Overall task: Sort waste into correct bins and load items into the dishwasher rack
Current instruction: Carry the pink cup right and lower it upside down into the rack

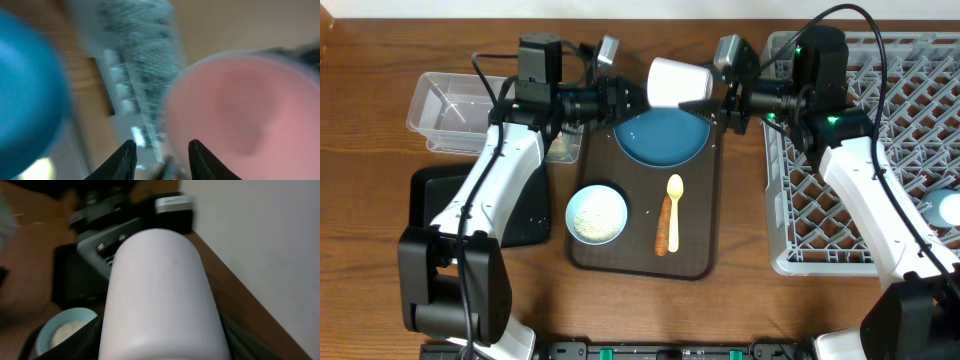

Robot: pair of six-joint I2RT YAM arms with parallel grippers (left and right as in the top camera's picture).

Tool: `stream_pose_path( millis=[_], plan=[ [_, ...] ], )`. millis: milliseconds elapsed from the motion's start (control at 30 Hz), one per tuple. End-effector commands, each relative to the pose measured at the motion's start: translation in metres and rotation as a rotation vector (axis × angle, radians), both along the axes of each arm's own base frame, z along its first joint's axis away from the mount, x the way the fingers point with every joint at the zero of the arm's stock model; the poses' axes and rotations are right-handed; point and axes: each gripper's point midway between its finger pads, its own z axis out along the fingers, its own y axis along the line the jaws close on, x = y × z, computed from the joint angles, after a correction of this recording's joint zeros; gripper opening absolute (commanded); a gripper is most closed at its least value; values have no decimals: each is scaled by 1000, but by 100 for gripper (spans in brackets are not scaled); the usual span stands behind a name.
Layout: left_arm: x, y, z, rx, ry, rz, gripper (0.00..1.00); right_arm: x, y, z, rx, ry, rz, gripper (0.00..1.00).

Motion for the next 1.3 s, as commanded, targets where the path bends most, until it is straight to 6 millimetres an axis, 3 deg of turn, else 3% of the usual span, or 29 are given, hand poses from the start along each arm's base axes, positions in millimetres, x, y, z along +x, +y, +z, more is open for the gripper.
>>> stream_pose_path(
  millis=[0,133,267,533,767,867,1100,1267],
  plan=[
    [26,32,-45,315,-77,185,40,30,-24,-3,-28,50,-199,43],
    [26,66,-75,504,-30,265,41,40,-43,-9,-49,67,-272,40],
    [27,97,-83,548,29,329,42,52,-69,-18,-63,131,-399,33],
    [20,159,-66,588,40,436,43,53,-134,-10,-52,218,-610,23],
    [-4,215,-55,802,74,583,44,31,-200,4,-93,256,-833,19],
    [-12,224,-55,857,91,607,48,21,-236,2,-102,310,-992,17],
    [-14,224,-56,858,101,603,48,-3,-324,-17,-97,452,-1357,13],
    [-16,223,-57,860,110,599,48,-21,-383,-15,-47,477,-1562,14]
  ],
)
